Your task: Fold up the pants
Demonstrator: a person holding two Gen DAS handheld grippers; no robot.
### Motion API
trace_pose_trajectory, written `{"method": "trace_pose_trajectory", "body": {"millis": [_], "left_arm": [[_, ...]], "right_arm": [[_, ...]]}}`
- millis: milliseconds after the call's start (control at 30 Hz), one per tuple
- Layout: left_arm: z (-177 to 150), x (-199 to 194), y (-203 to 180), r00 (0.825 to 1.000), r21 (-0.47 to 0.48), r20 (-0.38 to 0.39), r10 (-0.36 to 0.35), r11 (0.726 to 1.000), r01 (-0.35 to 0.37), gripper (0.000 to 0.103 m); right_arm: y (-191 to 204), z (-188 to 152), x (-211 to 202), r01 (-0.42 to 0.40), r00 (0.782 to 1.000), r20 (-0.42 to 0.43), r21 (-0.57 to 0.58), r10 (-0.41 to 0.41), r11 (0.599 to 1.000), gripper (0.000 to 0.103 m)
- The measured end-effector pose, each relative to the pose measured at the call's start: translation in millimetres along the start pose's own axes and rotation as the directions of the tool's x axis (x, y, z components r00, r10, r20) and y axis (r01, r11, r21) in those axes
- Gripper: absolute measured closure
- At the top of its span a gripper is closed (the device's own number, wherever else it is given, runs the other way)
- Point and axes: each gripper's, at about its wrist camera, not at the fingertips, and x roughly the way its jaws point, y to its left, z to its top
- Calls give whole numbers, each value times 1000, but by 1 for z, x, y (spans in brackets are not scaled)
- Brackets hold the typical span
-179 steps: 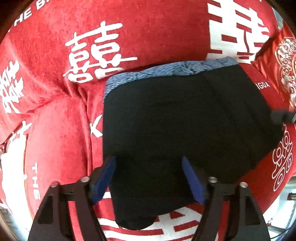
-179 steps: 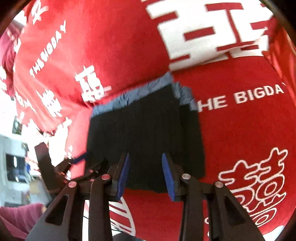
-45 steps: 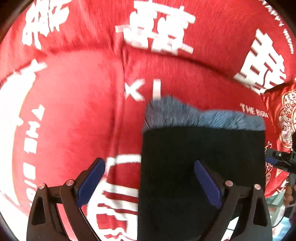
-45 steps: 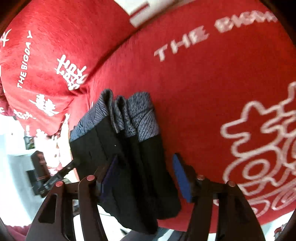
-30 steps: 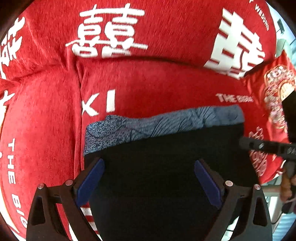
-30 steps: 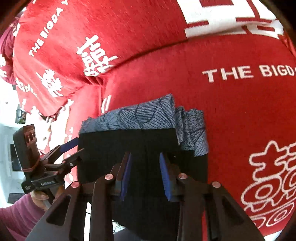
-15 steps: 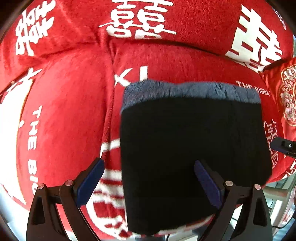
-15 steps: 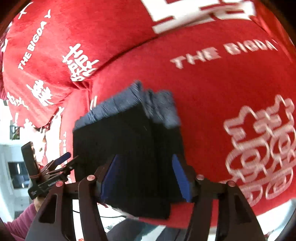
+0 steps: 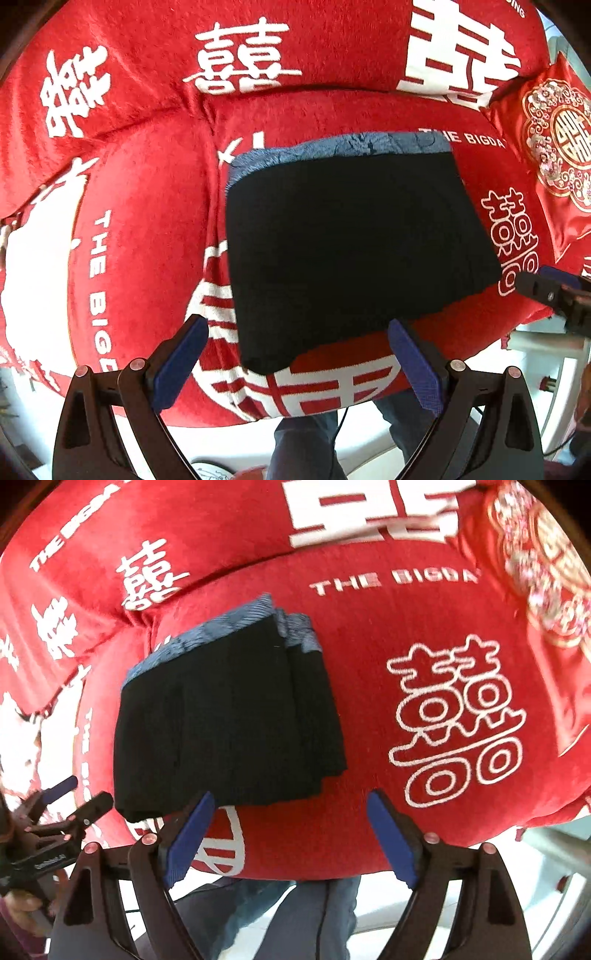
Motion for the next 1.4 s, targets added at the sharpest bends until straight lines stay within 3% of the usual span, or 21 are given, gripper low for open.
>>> {"method": "trace_pose_trajectory", "body": {"millis": [200, 333, 567, 867, 1333, 1400], "left_arm": [[-5, -32, 1, 997, -28, 43, 67, 997, -66, 5], [-7, -42, 1, 996, -22, 35, 83, 996, -82, 5], [-13, -54, 4, 998, -69, 1, 59, 996, -59, 5], [-12, -69, 6, 997, -78, 22, 69, 995, -67, 5], [-9, -82, 6, 998, -70, 37, 45, 997, -43, 1], [-8, -83, 5, 999, -66, 36, 27, 998, -25, 1]], "right_arm": [[28, -8, -27, 74, 997, 26, -54, -73, 996, 16], [41, -12, -40, 68, 998, 17, -72, -67, 995, 16], [51, -16, -50, 75, 997, -26, -85, -77, 994, 16], [56, -14, -58, 84, 995, -42, -75, -87, 994, 16], [69, -12, -67, 122, 992, -19, -99, -124, 988, 15], [69, -12, -66, 150, 988, -25, -103, -153, 983, 7]]}}
